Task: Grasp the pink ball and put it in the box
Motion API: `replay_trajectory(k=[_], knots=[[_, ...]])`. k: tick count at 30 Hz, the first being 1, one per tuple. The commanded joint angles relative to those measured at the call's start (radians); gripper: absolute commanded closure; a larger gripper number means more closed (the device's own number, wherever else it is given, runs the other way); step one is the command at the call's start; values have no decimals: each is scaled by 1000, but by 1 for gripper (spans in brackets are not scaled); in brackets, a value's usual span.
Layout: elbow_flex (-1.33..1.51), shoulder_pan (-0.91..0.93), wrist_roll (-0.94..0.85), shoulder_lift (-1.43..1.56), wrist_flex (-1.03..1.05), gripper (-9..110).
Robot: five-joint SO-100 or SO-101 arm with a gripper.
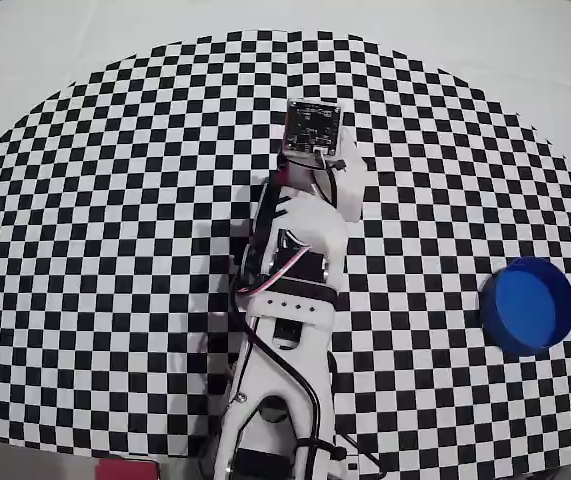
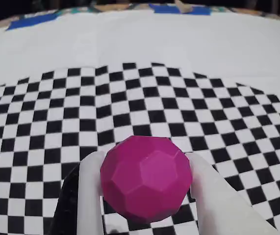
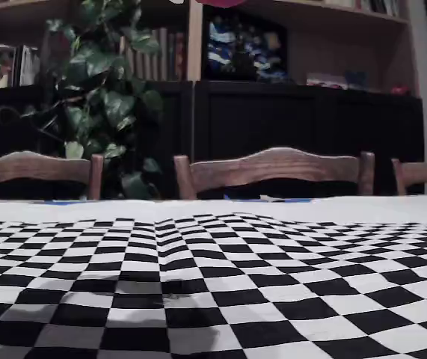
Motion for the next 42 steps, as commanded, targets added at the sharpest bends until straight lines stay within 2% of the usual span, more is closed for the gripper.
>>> replay_trajectory(k=[1,18,42], knots=[[3,37,8,37,-14,101],[55,374,8,87,-14,101],[80,650,8,110,-71,101]])
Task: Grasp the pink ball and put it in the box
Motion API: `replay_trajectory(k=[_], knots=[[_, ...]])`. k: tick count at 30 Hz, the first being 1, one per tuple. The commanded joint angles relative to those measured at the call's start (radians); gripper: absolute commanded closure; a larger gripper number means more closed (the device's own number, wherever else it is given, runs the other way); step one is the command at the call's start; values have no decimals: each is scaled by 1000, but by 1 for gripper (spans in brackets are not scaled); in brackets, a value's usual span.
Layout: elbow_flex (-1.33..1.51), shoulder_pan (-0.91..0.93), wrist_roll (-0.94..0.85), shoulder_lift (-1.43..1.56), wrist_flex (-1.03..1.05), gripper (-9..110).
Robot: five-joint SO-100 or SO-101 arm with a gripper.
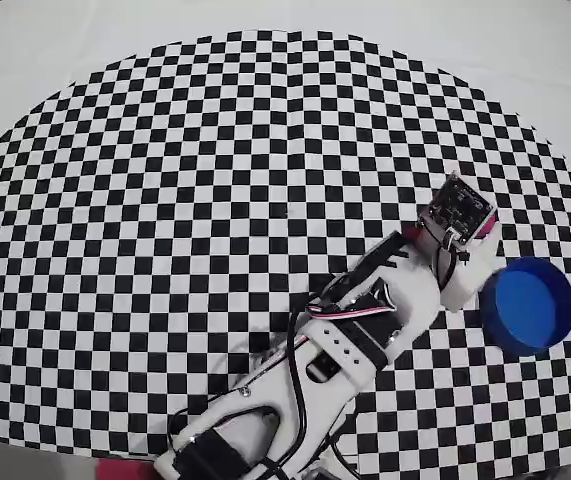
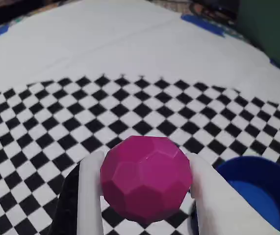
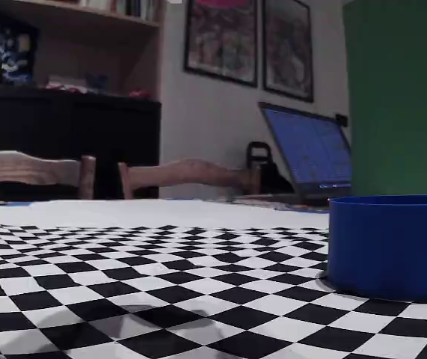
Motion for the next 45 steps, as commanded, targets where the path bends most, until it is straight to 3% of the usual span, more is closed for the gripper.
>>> replay_trajectory(k=[1,45], knots=[[5,31,8,28,-34,101],[52,301,8,-143,-103,101]])
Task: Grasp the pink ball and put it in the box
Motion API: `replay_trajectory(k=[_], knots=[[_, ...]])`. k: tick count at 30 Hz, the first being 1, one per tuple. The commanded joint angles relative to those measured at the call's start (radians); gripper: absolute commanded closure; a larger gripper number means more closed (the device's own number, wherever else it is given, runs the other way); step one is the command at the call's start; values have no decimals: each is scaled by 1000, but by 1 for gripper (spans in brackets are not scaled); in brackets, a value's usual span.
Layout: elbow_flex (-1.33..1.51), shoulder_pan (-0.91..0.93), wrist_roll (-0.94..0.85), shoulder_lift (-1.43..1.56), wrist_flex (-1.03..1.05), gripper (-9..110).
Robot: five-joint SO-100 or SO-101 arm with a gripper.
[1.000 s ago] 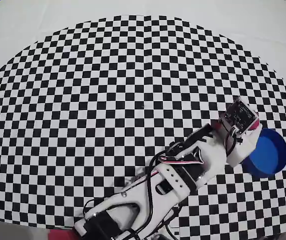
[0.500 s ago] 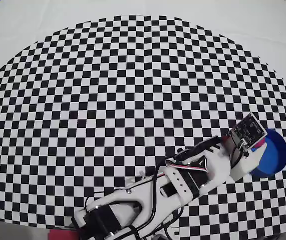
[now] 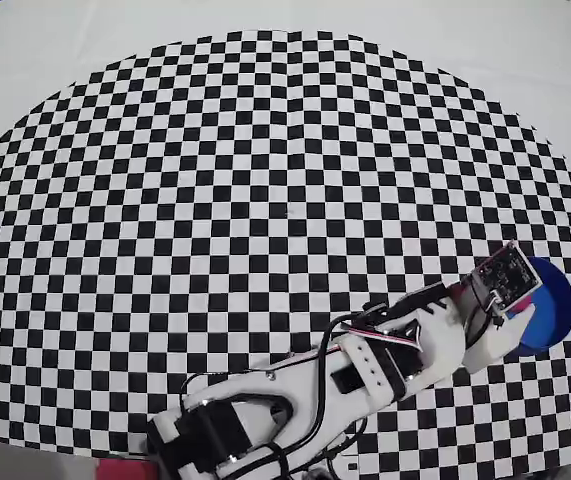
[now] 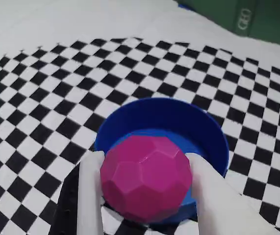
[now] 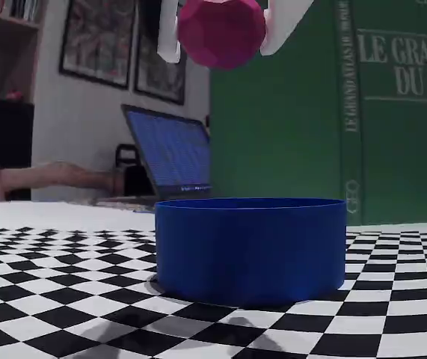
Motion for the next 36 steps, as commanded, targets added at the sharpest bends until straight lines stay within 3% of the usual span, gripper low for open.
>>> replay_trajectory(k=[1,36], knots=[[-8,9,8,0,-25,101],[-17,37,8,-69,-98,101]])
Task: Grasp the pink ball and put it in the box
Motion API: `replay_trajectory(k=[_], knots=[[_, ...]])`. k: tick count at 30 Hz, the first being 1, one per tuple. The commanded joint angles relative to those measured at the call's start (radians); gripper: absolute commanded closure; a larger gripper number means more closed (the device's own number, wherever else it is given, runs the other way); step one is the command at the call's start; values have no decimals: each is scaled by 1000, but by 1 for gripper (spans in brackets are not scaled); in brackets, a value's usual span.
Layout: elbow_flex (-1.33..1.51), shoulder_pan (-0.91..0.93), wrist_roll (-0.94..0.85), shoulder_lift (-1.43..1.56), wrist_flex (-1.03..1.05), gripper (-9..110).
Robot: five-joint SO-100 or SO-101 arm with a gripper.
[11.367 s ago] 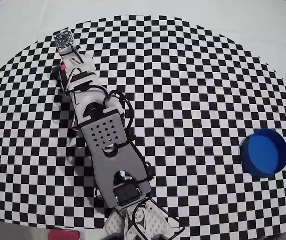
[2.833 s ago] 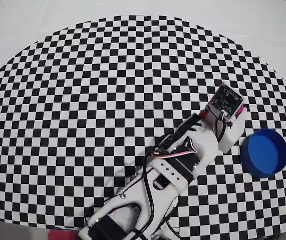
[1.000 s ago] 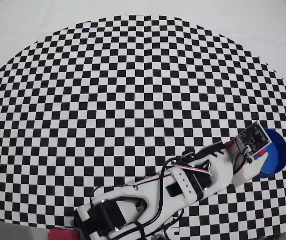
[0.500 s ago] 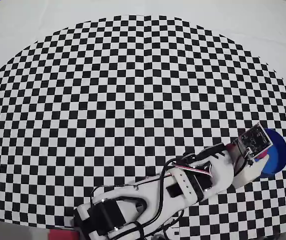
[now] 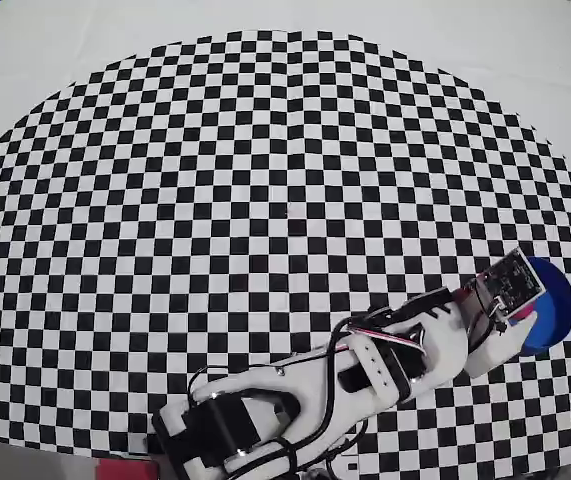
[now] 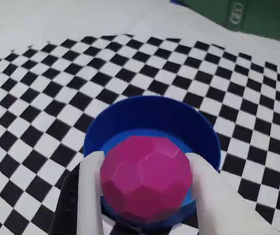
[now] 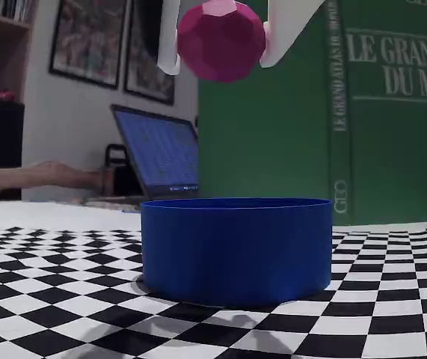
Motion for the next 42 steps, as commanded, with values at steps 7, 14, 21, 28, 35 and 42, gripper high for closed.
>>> replay_trajectory(k=[7,14,21,28,35,42], knots=[[-34,12,-2,-37,-29,101],[-84,6,-2,-110,-44,101],[-135,5,-3,-178,-63,101],[-187,5,-3,-249,-71,101],[-236,3,-3,-318,-83,101],[-279,3,-3,-382,-95,101]])
